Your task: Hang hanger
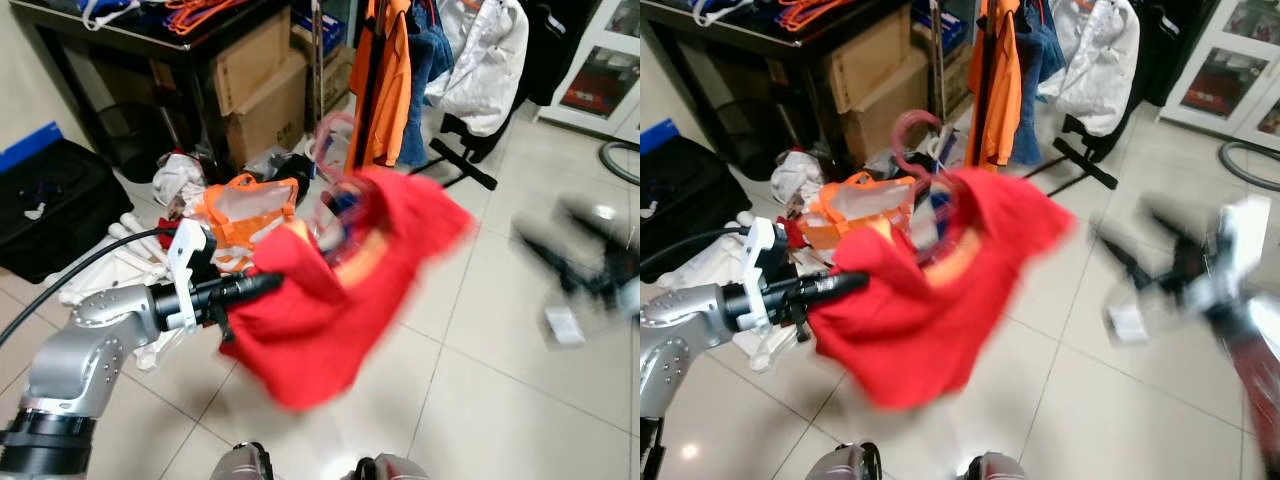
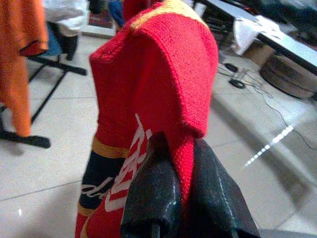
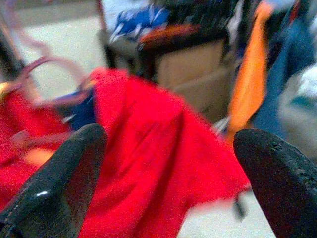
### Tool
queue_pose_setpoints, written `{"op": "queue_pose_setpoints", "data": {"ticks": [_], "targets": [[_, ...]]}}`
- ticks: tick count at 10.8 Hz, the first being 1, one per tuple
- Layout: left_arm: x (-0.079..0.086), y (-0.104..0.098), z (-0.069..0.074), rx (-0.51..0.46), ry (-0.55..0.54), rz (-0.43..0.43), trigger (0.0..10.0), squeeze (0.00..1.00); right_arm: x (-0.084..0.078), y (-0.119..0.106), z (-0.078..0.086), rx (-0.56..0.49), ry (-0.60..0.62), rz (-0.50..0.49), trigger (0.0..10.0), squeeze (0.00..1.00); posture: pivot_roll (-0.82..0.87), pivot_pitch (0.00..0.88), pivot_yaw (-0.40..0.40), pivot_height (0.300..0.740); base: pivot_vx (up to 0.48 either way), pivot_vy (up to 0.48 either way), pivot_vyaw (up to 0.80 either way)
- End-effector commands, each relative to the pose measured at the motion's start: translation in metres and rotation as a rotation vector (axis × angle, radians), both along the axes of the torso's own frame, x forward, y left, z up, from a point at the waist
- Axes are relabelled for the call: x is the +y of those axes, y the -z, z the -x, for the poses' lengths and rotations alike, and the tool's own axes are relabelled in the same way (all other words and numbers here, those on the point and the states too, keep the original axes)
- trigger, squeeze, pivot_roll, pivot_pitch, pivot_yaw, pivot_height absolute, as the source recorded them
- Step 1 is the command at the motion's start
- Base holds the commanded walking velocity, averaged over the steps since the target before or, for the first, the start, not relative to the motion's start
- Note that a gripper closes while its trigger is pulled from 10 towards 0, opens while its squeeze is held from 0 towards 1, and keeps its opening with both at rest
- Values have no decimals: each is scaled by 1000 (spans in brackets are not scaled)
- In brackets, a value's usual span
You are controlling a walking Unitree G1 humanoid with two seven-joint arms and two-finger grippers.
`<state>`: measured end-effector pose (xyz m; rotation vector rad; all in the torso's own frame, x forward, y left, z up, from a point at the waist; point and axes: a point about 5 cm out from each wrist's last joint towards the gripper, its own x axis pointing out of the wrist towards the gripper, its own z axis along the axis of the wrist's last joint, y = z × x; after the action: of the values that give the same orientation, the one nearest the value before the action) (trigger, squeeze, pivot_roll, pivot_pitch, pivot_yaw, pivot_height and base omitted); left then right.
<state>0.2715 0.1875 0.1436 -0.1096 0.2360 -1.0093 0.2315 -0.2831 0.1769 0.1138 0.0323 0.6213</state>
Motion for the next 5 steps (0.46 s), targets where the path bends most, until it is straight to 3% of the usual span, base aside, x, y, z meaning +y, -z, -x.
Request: {"op": "queue_pose_setpoints", "data": {"ticks": [1, 3, 5], "targets": [[1, -6, -1, -48, -18, 10, 10000, 0, 9, -8, 9, 16, -109, -26, 10000, 0, -130, 123, -14, 740, 0, 0, 0], [-5, -7, -2, -62, -26, 25, 10000, 0, 45, 20, 14, 140, -162, -80, 10000, 0, -131, 116, -27, 740, 0, 0, 0], [-17, -7, -1, -74, -22, 46, 10000, 0, 78, 38, -4, 182, -97, -190, 10000, 0, -121, 112, -32, 740, 0, 0, 0]]}}
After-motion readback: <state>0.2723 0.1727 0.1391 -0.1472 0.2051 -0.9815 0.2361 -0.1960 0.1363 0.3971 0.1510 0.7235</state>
